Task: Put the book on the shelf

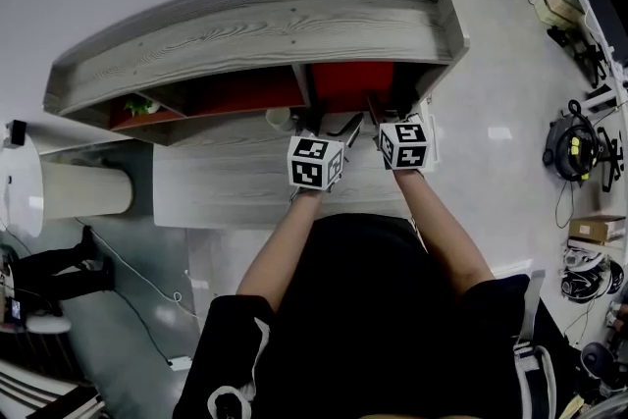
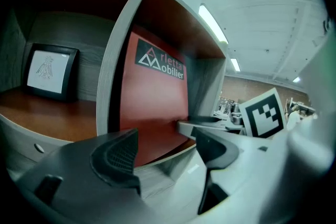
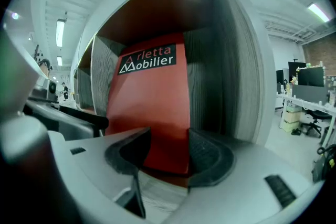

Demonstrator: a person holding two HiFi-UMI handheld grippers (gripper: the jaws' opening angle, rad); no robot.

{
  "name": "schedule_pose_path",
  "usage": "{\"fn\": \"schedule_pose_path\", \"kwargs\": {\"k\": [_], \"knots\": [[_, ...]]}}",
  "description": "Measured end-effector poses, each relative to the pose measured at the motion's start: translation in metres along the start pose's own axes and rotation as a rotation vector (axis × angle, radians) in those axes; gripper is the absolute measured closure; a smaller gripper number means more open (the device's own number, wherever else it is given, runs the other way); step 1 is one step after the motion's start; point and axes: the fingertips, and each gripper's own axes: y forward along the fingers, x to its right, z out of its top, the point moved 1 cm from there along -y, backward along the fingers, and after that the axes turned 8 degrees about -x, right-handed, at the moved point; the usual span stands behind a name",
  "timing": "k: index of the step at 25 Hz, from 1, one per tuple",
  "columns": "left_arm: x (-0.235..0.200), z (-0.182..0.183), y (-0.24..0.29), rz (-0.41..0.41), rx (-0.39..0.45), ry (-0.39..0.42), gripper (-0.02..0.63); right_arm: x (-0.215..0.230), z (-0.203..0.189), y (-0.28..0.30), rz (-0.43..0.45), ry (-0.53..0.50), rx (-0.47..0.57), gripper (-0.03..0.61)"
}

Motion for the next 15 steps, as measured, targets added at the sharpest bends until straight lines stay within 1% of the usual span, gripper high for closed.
{"fn": "schedule_pose_path", "kwargs": {"k": [5,10,12,13,14,15], "knots": [[-0.005,0.005,0.009,-0.013,0.003,-0.008,0.275,0.0,-0.001,0.002,0.022,0.009,-0.02,0.36],[-0.003,0.01,0.019,-0.019,0.0,-0.005,0.276,0.008,0.001,-0.002,0.021,0.022,-0.021,0.391],[-0.003,0.014,0.022,-0.017,0.013,-0.001,0.278,0.01,0.001,-0.004,0.014,0.029,-0.021,0.411],[-0.003,0.017,0.022,-0.015,0.029,0.0,0.287,0.011,0.001,-0.006,0.013,0.03,-0.022,0.421],[-0.004,0.021,0.021,-0.013,0.049,0.003,0.325,0.011,0.002,-0.007,0.013,0.03,-0.022,0.428],[-0.004,0.024,0.021,-0.013,0.068,0.007,0.389,0.012,0.002,-0.008,0.014,0.029,-0.022,0.438]]}}
